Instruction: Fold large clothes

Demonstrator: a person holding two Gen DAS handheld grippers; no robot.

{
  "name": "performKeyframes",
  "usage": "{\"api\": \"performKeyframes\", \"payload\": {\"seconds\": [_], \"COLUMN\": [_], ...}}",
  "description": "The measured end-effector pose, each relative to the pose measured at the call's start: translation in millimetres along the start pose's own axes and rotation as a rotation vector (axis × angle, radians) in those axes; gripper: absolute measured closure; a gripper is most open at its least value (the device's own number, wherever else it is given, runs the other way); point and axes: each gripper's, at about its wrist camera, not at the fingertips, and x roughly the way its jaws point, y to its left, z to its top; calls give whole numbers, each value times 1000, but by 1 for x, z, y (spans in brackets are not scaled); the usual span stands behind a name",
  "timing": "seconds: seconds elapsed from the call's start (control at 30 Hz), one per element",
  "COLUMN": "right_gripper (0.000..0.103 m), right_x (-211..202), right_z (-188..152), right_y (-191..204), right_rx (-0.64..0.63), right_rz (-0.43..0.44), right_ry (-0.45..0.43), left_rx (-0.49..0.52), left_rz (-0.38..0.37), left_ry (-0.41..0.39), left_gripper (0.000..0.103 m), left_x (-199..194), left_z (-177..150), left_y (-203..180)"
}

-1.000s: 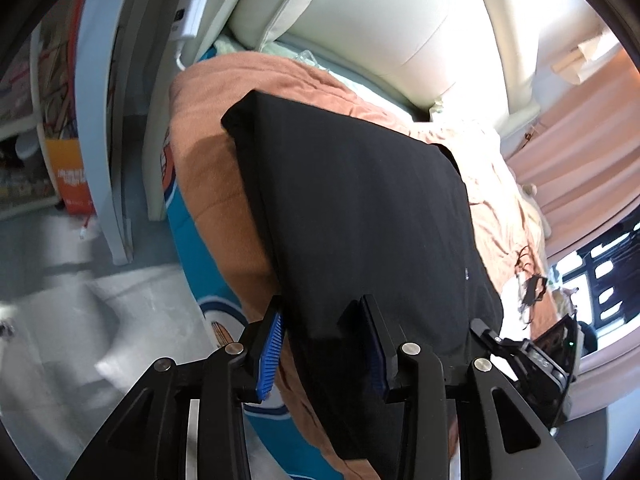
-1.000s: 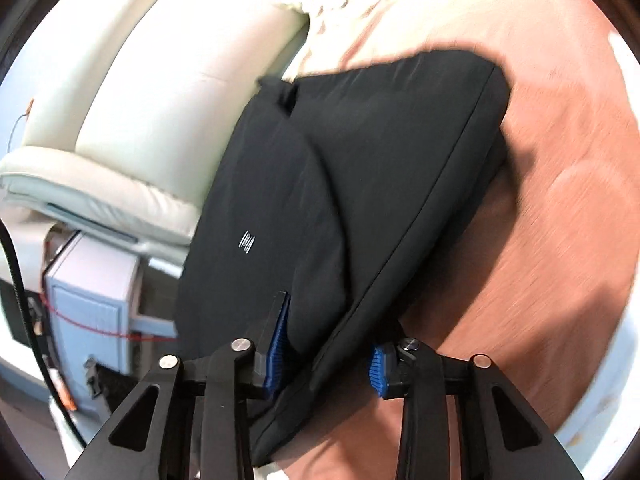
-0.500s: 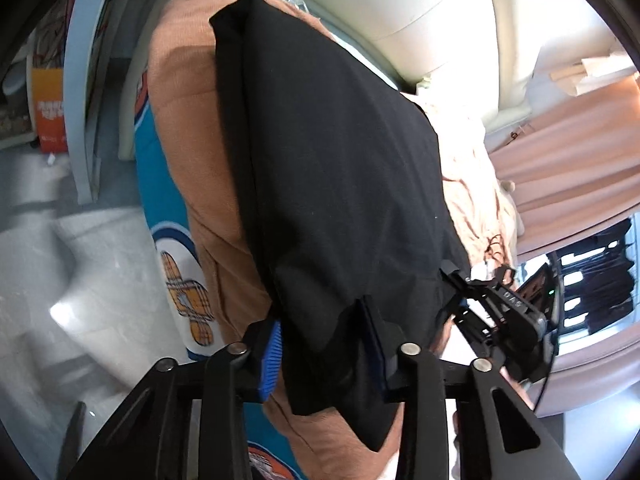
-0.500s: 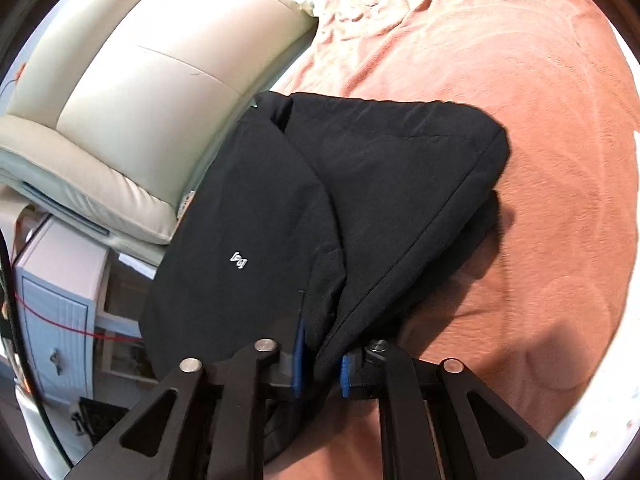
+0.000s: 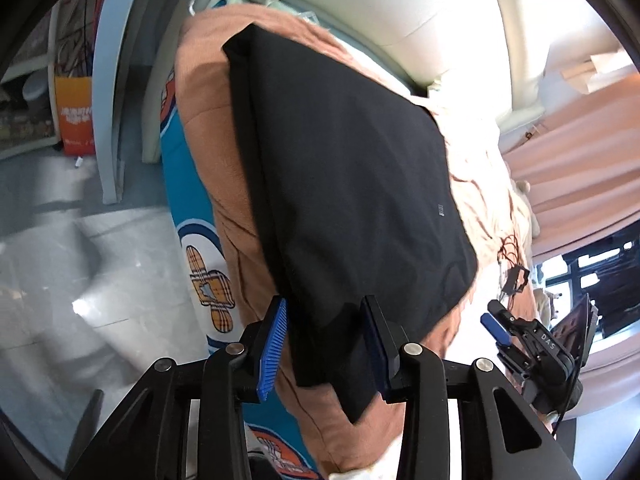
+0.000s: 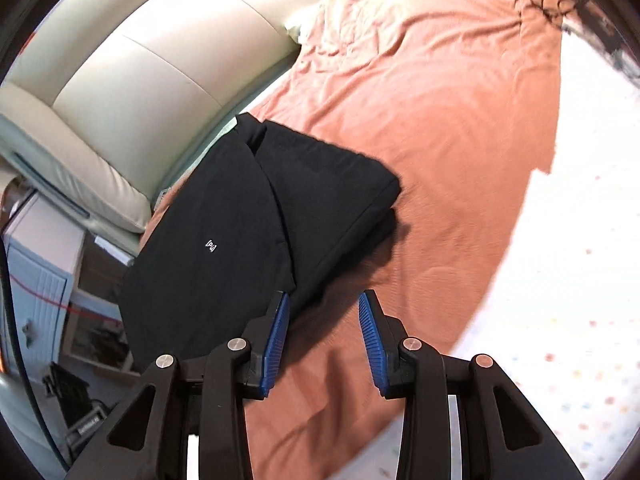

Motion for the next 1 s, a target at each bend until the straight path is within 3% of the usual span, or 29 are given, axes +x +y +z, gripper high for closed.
{"api": "performKeyframes", "payload": {"seconds": [0.13,0.33,0.4,0.47,0.57,0.67,1.0], "right_gripper": [67,63,37,18,10,0,0], "right_x": [-41,-101,-122,-141,-169,-200,-300], "right_z": [-3,-13,-17,-22,-31,-44,-104], "right_y": [-1,4,3,3,1,-5,-18], "right_rx": [-20,-61,-59,-54,-47,-43,-32], "right_rz": [-14,-29,-23,-19,-18,-22,-23], "right_ry": [-26,-71,-92,-115,-146,-174,-277], "left_rx": [50,110,145,193,264,327,508], "left_rz": [23,-12,-18,-12,-32,-33,-60], "left_ry": [-25,-63,-73,-87,-123,-148,-188], "left_gripper": [62,36,28,17,6,2,1], "left_x": [-21,-55,-67,-78,-97,-112,-166], "left_z": [-9,-30,-38,-47,-65,-82,-146], "left_y": [-20,-49,-63,-79,-101,-120,-165]}}
